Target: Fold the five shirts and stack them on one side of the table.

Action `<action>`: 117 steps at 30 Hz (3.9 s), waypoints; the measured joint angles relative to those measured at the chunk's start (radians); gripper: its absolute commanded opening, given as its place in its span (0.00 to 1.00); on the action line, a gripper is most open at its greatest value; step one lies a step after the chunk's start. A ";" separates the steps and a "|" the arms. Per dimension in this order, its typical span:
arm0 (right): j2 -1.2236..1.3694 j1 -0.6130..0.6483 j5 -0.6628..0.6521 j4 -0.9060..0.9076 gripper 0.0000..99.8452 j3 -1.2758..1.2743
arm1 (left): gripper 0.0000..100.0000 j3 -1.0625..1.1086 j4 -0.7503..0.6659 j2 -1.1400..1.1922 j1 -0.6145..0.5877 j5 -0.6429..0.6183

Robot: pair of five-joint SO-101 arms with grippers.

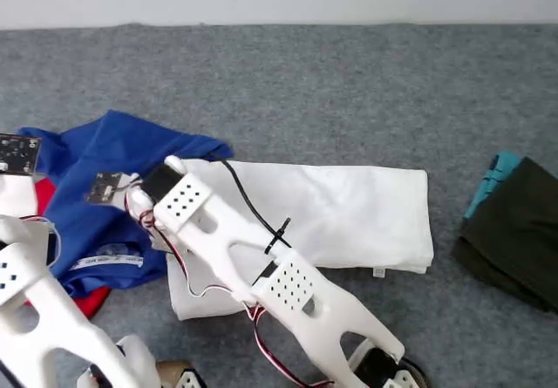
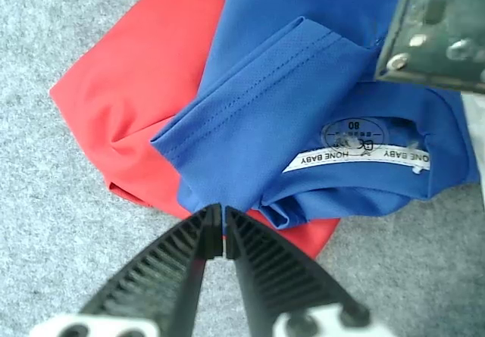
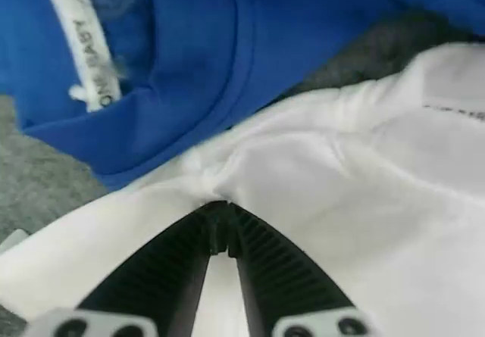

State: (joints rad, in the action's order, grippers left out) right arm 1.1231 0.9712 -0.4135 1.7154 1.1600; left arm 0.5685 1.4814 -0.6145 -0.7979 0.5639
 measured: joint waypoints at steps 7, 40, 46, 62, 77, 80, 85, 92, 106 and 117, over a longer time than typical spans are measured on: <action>0.014 0.020 0.000 0.038 0.01 0.077 | 0.02 0.000 0.000 0.000 0.000 0.000; -0.784 0.072 0.000 -0.181 0.20 -1.215 | 0.02 0.000 0.000 0.000 0.000 0.000; -0.784 0.155 0.000 -0.192 0.20 -1.223 | 0.02 0.000 0.000 0.000 0.000 0.000; -0.664 0.190 0.003 -0.285 0.09 -1.183 | 0.02 0.000 0.000 0.000 0.000 0.000; -0.609 0.144 -0.104 -0.213 0.01 -1.079 | 0.02 0.009 0.000 0.000 0.000 0.000; -0.609 0.133 -0.106 -0.147 0.01 -1.013 | 0.02 0.009 0.000 0.000 0.000 0.000; -0.612 0.061 -0.106 -0.072 0.01 -0.890 | 0.02 0.009 0.000 0.000 0.000 0.000; -0.612 -0.041 -0.106 -0.064 0.01 -0.832 | 0.02 0.009 0.000 0.000 0.000 0.000; -0.552 -0.180 -0.150 -0.157 0.03 -0.730 | 0.02 0.052 0.000 0.000 0.000 -0.002; -0.413 -0.241 -0.164 -0.157 0.20 -0.528 | 0.02 0.052 0.000 0.000 0.000 0.000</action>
State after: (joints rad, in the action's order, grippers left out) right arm 0.7104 0.7304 -0.5777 1.5589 0.6322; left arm 0.6206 1.4814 -0.6145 -0.7979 0.5639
